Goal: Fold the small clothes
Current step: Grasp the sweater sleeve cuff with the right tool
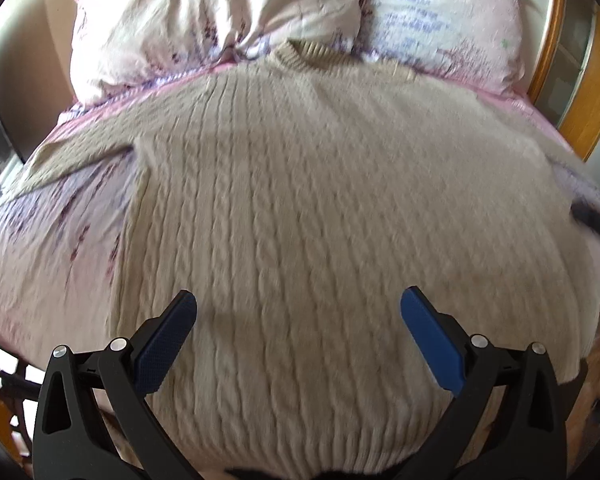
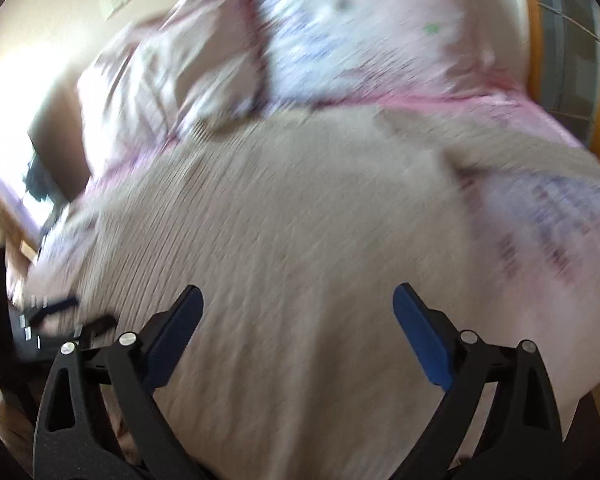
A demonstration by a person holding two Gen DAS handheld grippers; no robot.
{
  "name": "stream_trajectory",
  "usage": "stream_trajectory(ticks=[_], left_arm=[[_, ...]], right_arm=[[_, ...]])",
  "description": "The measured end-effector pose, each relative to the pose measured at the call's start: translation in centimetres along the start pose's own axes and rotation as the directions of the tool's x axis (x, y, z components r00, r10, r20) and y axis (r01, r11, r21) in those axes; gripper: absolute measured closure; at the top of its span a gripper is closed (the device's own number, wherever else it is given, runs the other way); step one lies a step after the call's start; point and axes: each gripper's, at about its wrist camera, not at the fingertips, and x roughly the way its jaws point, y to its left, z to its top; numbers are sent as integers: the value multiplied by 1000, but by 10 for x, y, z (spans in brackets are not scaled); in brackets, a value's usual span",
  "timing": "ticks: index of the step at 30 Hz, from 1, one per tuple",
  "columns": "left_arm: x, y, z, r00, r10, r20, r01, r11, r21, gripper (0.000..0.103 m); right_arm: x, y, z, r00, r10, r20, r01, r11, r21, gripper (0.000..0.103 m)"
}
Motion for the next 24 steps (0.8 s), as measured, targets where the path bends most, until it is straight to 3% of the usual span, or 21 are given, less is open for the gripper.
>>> stream_trajectory(ticks=[4,6,10,15,20,24], left_arm=[[-1,2,13,992,-100,78,101,995,-12,1],[0,2,19,986,-133,104,135,991,-14,1],[3,0,29,975,-172,142,174,985,-3,1],[11,-1,37,973,-184,140,183,983,21,1],[16,1,39,966,-222,135,223,975,10,1],[20,2,40,964,-235,125,236,972,3,1]], right_arm=[[2,-61,41,995,-98,20,94,984,150,24],[8,-99,56,993,-115,6,109,956,273,34],[23,-166,71,981,-193,-31,185,862,471,49],[37,-234,62,976,-203,-81,200,683,703,58],[39,-261,55,970,-231,-77,204,597,776,61],[39,-277,56,965,-256,-59,199,567,800,66]])
